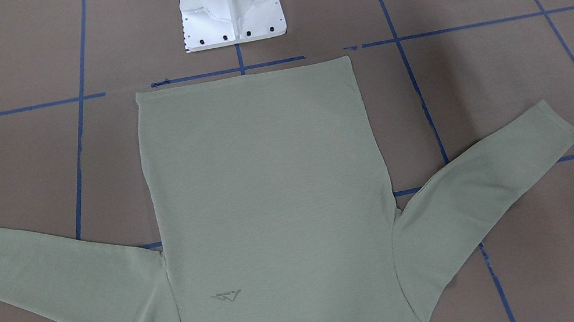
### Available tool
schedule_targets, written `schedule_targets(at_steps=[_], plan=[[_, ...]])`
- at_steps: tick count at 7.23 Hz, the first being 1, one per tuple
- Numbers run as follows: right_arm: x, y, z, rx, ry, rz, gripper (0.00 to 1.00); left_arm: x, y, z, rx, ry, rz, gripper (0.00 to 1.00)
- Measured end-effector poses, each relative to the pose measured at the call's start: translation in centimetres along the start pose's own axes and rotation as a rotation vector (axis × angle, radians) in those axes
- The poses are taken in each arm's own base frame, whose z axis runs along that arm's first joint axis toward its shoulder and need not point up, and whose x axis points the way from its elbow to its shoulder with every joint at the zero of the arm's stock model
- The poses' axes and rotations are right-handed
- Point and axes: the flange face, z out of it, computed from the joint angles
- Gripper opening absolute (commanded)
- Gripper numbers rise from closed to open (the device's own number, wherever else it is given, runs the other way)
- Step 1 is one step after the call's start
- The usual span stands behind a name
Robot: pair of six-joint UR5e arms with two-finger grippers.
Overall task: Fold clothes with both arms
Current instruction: 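Move the right gripper toward the cuff of the sleeve nearest it, then grasp the sleeve cuff nearest the right gripper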
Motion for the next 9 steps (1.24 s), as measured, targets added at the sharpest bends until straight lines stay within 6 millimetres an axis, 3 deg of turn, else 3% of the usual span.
schedule_targets(at_steps=[3, 5, 6, 8, 9], plan=[[0.62, 0.18, 0.52, -0.014, 0.004, 0.013, 0.71, 0.07, 0.01, -0.05, 0.006, 0.0, 0.008, 1.0], [0.7, 0.18, 0.6, -0.016, 0.005, 0.016, 0.33, 0.06, 0.07, -0.04, 0.006, 0.0, 0.01, 1.0], [0.75, 0.19, 0.63, -0.016, 0.005, 0.017, 0.29, 0.05, 0.08, -0.04, 0.006, 0.0, 0.011, 1.0], [0.77, 0.2, 0.65, -0.017, 0.005, 0.018, 0.0, 0.0, 0.2, -0.01, 0.005, 0.0, 0.01, 1.0], [0.69, 0.18, 0.62, -0.016, 0.004, 0.02, 0.0, -0.02, 0.26, 0.01, 0.004, 0.0, 0.01, 1.0]])
